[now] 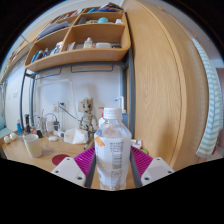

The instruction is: Pour water

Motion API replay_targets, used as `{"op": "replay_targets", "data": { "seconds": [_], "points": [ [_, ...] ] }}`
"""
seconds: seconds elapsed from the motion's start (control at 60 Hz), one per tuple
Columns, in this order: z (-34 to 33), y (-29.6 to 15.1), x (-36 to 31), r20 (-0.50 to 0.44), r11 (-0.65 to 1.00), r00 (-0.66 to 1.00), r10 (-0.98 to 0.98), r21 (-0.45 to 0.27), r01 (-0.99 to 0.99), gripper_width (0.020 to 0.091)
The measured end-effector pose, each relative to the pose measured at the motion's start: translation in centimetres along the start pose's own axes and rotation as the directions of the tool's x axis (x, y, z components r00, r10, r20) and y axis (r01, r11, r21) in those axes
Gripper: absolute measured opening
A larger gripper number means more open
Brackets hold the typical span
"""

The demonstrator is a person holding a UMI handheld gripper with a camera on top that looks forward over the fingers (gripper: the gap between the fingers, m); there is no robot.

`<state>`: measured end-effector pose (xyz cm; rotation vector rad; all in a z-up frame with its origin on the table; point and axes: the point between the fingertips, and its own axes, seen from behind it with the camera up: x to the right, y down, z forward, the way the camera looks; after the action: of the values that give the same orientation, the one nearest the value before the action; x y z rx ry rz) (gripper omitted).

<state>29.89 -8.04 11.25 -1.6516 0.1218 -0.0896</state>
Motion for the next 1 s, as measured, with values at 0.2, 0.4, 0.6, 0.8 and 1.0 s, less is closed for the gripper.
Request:
{"op": "replay_targets", "data": {
  "seconds": [0.2,0.4,0.6,0.8,1.0],
  "points": [
    [0.6,-0.4,0.0,-0.031,0.999,0.999,-0.012,0.041,0.014,0.0466],
    [0.7,-0.4,0.1,-0.039,0.999,0.999,0.004,0.035,-0.002,0.0359],
    [0.9,-0.9,-1.6,-0.040,0.992,0.991,-0.125,0.021,0.126,0.0361],
    [2.1,-3.5,-9.0,-0.041,0.801,0.803,-0.594,0.057,0.596,0.0362],
    [4.4,-4.3,-18.4,-0.050,0.312,0.322,-0.946,0.136,0.940,0.0361]
  ]
}}
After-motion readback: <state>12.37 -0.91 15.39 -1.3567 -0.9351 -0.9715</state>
